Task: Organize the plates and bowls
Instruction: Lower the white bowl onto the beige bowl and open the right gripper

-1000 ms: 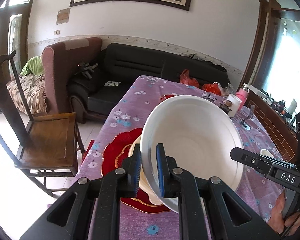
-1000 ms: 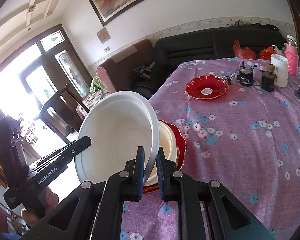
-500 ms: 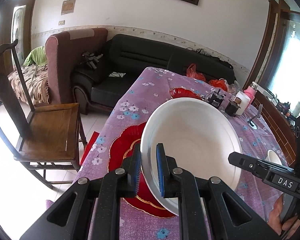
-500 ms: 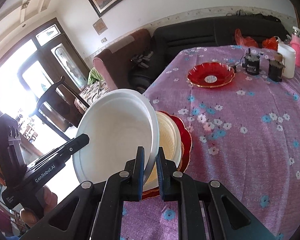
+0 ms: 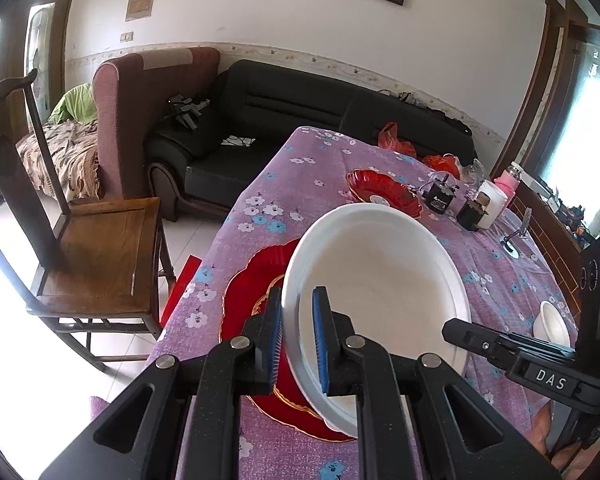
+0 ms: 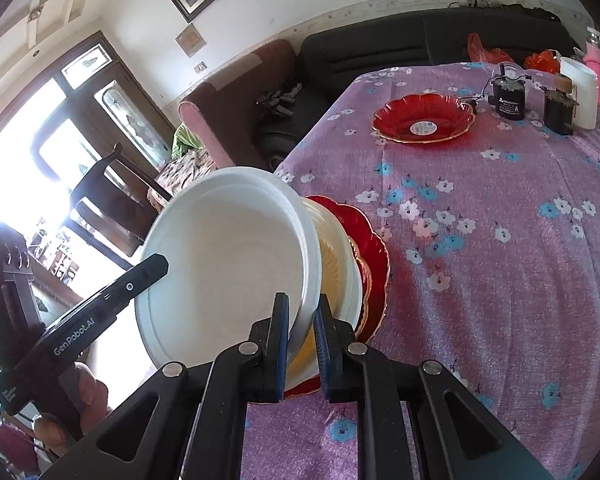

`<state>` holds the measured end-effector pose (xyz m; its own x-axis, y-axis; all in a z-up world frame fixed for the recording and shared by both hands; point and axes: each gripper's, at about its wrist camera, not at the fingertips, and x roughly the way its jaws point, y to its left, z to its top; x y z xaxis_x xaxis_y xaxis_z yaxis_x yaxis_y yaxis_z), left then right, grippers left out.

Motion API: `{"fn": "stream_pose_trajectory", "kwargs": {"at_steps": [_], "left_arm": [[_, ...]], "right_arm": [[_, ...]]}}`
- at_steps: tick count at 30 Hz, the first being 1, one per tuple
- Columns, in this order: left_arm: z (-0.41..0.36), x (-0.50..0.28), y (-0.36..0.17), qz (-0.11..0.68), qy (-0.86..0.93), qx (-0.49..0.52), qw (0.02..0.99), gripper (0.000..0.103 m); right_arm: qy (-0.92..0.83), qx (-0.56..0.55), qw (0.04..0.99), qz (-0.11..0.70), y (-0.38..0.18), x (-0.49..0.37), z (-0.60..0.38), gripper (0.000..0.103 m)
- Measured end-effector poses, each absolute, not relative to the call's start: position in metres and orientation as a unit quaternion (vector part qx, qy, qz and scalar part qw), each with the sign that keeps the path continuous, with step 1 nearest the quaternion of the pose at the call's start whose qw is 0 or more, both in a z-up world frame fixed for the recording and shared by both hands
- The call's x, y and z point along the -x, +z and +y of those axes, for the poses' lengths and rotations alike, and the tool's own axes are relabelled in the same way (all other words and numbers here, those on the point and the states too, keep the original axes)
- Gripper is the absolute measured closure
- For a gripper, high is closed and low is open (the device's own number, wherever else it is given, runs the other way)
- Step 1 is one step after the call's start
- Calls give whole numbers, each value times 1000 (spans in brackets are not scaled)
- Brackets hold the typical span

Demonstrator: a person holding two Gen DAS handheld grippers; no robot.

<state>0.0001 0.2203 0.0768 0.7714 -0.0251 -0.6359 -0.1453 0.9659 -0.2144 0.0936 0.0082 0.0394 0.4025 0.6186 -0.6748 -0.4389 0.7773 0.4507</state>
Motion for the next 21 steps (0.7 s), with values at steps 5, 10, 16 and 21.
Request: {"fn": "stream_pose_trajectory", "kwargs": {"at_steps": [5,10,16,21], "left_arm": [[218,-2,75,338,33,125,932,90],[218,-2,75,338,34,126,932,90],[219,-3,75,336,35,125,933,90],[220,-2,76,336,35,125,933,90]], "right_arm": [[317,-102,832,444,38,-95,8,88],[319,-101,831,444,39,-96,9,88],[318,-98,833,441,39,-96,7,87],[317,-80,838,438,42,-94,9,86]]}}
